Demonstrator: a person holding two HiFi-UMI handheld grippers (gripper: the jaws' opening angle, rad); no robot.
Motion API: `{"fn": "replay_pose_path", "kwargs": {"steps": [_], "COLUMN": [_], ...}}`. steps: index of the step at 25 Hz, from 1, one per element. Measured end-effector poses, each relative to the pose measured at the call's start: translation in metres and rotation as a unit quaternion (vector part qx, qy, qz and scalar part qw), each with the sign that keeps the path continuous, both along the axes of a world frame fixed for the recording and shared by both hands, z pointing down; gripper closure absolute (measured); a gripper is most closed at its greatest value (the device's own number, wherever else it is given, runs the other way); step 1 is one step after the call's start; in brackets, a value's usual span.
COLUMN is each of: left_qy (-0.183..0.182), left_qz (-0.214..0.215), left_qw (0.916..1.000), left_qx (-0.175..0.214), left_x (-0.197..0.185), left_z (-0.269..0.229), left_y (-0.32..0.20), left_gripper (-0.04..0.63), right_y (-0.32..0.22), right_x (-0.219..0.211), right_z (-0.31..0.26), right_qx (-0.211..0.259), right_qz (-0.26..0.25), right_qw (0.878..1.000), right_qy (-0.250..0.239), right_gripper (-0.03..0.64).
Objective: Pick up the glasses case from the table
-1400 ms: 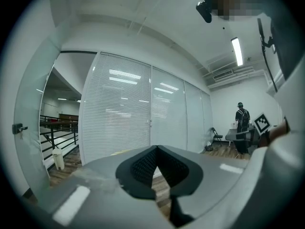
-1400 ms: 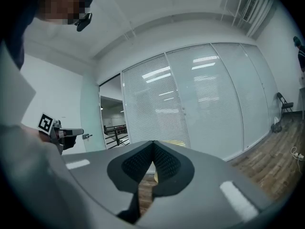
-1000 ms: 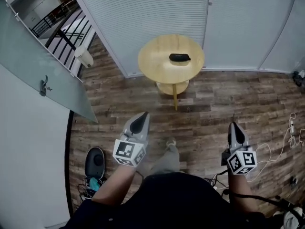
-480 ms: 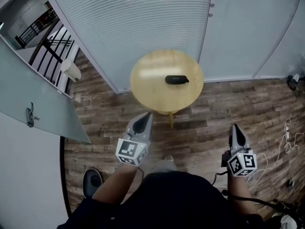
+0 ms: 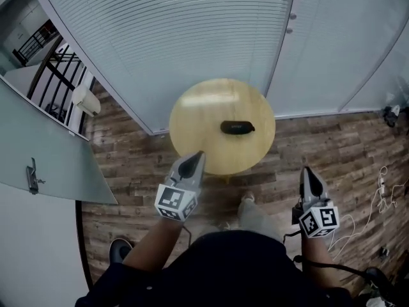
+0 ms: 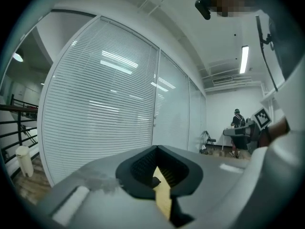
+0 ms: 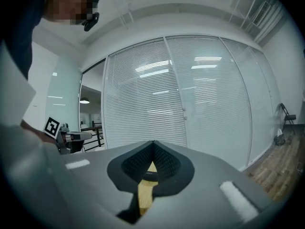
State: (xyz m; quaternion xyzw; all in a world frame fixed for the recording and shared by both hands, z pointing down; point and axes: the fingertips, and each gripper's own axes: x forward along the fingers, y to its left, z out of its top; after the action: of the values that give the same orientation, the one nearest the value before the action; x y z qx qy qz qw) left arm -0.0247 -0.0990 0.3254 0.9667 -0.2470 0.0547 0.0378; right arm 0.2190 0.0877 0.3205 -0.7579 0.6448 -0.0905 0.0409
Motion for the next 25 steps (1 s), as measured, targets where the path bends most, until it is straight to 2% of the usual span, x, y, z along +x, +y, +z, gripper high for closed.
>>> {"fn": "replay_pose_path", "kwargs": {"steps": [4, 8, 14, 18, 21, 25], "left_qy": [-0.006, -0.017, -0.027, -0.028, -0.049, -0.071], "left_qz": [-0.017, -0.046, -0.100, -0.144, -0.162, -0.174], "left_qw": [0.9998, 0.9988, 0.9944, 0.9884, 0.9852, 0.9820], "left_qx": [0.009, -0.006, -0.022, -0.040, -0.030, -0.023], "left_x": [0.014, 0.025, 0.050, 0.065, 0.082, 0.091], "left_z": [0.006, 0.018, 0.032, 0.049, 0.054, 0.068], "left_y": [-0.033, -0.072, -0.133, -0.162, -0.180, -0.202], "left_gripper": [0.592, 0.592, 0.592, 0.592, 0.592, 0.592], "right_y": [-0.054, -0.123, -0.224, -0.275, -0.304, -0.334], "right_x": [0.014, 0.034, 0.055, 0.060, 0.068, 0.059], "right_z": [0.010, 0.025, 0.032, 0.045, 0.057, 0.092], "right_qx": [-0.004, -0.007, -0.016, -0.035, -0.041, -0.061], "right_qz": [-0.036, -0.077, -0.161, -0.211, -0.251, -0.314], "right_qw": [0.999, 0.997, 0.987, 0.977, 0.967, 0.948], "right_qy": [0.007, -0.001, 0.002, 0.002, -0.009, 0.007], "right_gripper": [0.609, 0.609, 0.609, 0.609, 0.609, 0.609]}}
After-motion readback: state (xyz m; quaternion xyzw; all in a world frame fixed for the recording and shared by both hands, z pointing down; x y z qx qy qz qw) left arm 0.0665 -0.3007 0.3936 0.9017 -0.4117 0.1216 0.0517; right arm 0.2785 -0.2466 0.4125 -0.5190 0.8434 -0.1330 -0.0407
